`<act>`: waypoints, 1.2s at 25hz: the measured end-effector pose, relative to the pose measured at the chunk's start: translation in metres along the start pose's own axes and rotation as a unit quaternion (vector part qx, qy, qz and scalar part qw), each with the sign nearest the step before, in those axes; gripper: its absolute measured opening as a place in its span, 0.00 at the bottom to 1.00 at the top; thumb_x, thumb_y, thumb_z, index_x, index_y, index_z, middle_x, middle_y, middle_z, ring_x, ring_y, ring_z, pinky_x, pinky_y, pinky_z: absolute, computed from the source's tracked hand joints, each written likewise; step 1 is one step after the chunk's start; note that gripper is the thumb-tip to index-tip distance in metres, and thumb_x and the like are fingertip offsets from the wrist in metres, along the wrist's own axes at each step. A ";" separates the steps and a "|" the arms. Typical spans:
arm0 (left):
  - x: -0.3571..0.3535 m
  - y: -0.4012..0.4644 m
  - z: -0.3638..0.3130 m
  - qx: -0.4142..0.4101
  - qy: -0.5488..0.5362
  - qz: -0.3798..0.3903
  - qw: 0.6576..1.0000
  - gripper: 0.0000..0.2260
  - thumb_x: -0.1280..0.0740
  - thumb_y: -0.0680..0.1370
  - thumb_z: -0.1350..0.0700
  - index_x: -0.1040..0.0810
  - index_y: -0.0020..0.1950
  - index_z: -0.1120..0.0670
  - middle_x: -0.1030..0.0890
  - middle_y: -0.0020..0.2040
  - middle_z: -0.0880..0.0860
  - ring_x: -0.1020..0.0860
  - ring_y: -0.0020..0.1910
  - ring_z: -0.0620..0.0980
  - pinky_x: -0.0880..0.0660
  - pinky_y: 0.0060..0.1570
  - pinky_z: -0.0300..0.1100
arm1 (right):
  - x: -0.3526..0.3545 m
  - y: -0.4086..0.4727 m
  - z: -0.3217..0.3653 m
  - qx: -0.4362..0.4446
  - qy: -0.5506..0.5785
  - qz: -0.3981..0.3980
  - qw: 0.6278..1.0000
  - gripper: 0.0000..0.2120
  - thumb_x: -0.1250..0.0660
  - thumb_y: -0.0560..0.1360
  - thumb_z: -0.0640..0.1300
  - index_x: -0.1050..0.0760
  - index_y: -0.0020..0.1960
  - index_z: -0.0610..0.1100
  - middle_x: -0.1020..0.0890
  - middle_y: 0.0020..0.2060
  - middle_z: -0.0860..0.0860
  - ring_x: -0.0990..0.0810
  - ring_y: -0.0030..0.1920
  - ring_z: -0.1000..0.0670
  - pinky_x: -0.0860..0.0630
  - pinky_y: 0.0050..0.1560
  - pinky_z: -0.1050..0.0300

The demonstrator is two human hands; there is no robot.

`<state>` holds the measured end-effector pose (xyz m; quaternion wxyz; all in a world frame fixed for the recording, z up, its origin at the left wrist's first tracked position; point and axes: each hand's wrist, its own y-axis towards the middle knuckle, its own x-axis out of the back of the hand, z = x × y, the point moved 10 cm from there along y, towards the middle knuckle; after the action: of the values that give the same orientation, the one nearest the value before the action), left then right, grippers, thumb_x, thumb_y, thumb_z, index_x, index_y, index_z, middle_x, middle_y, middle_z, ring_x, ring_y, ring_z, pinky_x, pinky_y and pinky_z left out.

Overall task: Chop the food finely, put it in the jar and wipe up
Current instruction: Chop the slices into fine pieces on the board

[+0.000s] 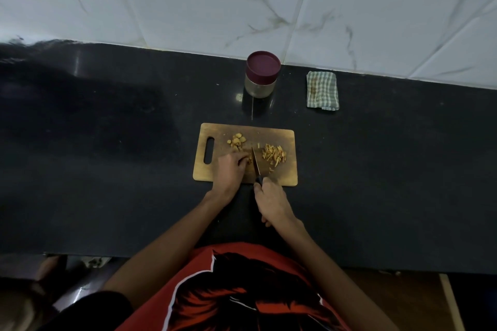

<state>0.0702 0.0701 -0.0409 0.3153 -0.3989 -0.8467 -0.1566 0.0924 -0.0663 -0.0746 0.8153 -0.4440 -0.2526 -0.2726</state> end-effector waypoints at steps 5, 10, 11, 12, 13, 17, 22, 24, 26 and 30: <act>-0.005 0.000 -0.002 -0.009 0.022 0.021 0.999 0.09 0.36 0.78 0.63 0.18 0.53 0.58 0.18 0.46 0.54 0.26 0.39 0.42 0.31 0.39 0.31 | -0.002 0.002 0.002 0.003 0.000 0.013 1.000 0.13 0.48 0.84 0.49 0.31 0.55 0.41 0.20 0.46 0.41 0.17 0.40 0.42 0.17 0.40 0.42; -0.013 0.002 0.004 -0.005 0.045 0.038 0.998 0.10 0.36 0.78 0.61 0.19 0.56 0.57 0.21 0.51 0.54 0.23 0.46 0.47 0.30 0.45 0.34 | -0.004 0.002 0.003 0.002 0.007 0.023 1.000 0.13 0.48 0.84 0.50 0.31 0.52 0.42 0.21 0.48 0.40 0.18 0.45 0.40 0.18 0.43 0.39; -0.013 0.003 0.004 -0.005 0.041 0.036 0.998 0.10 0.36 0.78 0.61 0.19 0.57 0.57 0.21 0.51 0.54 0.23 0.46 0.46 0.30 0.45 0.32 | -0.004 0.002 0.003 0.002 0.009 0.024 1.000 0.13 0.48 0.84 0.50 0.31 0.52 0.41 0.21 0.47 0.41 0.18 0.43 0.40 0.18 0.39 0.40; -0.012 0.003 0.004 -0.006 0.037 0.033 0.999 0.09 0.36 0.78 0.61 0.19 0.56 0.58 0.20 0.51 0.54 0.23 0.45 0.45 0.31 0.44 0.31 | -0.003 0.002 0.002 0.000 0.010 0.025 1.000 0.13 0.48 0.84 0.50 0.31 0.52 0.41 0.21 0.46 0.41 0.17 0.41 0.40 0.17 0.36 0.42; -0.011 0.003 0.004 -0.008 0.032 0.030 0.999 0.09 0.36 0.78 0.62 0.19 0.56 0.58 0.20 0.51 0.54 0.24 0.45 0.44 0.32 0.45 0.30 | -0.003 0.001 0.001 -0.002 0.011 0.026 1.000 0.13 0.48 0.84 0.50 0.31 0.53 0.41 0.21 0.46 0.41 0.17 0.39 0.41 0.17 0.34 0.44; -0.010 0.004 0.008 0.001 0.021 0.028 0.999 0.09 0.35 0.78 0.62 0.19 0.56 0.58 0.19 0.51 0.54 0.22 0.46 0.45 0.29 0.48 0.32 | -0.001 0.001 0.001 0.000 0.004 0.022 1.000 0.13 0.48 0.84 0.50 0.31 0.53 0.42 0.21 0.44 0.43 0.17 0.37 0.43 0.17 0.33 0.46; -0.012 0.004 0.007 -0.008 0.029 0.031 0.999 0.10 0.35 0.77 0.63 0.18 0.56 0.57 0.19 0.50 0.54 0.22 0.46 0.47 0.28 0.48 0.35 | -0.002 0.002 0.001 0.010 -0.011 0.023 1.000 0.12 0.47 0.84 0.50 0.30 0.53 0.43 0.21 0.45 0.44 0.18 0.40 0.43 0.17 0.38 0.44; -0.012 0.004 0.006 -0.012 0.035 0.031 0.999 0.10 0.35 0.77 0.63 0.18 0.55 0.57 0.18 0.50 0.54 0.22 0.46 0.48 0.25 0.48 0.38 | -0.002 0.002 0.001 0.011 -0.023 0.023 0.999 0.11 0.47 0.84 0.50 0.31 0.52 0.44 0.21 0.45 0.44 0.18 0.41 0.44 0.18 0.41 0.43; -0.013 0.004 0.008 -0.014 0.043 0.030 0.999 0.09 0.35 0.77 0.62 0.18 0.56 0.56 0.18 0.50 0.53 0.21 0.45 0.47 0.25 0.47 0.38 | -0.002 0.002 0.001 0.010 -0.029 0.023 0.999 0.11 0.47 0.84 0.50 0.31 0.52 0.44 0.21 0.45 0.45 0.18 0.40 0.44 0.18 0.41 0.44; -0.012 0.003 0.009 -0.010 0.038 0.026 0.999 0.09 0.34 0.77 0.62 0.18 0.55 0.57 0.17 0.49 0.53 0.21 0.44 0.47 0.23 0.47 0.42 | -0.002 0.002 0.002 0.017 -0.032 0.017 0.999 0.10 0.46 0.84 0.49 0.32 0.51 0.44 0.21 0.44 0.44 0.19 0.39 0.45 0.18 0.40 0.44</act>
<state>0.0749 0.0698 -0.0550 0.3471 -0.4173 -0.8221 -0.1715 0.0922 -0.0635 -0.0759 0.8187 -0.4432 -0.2755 -0.2395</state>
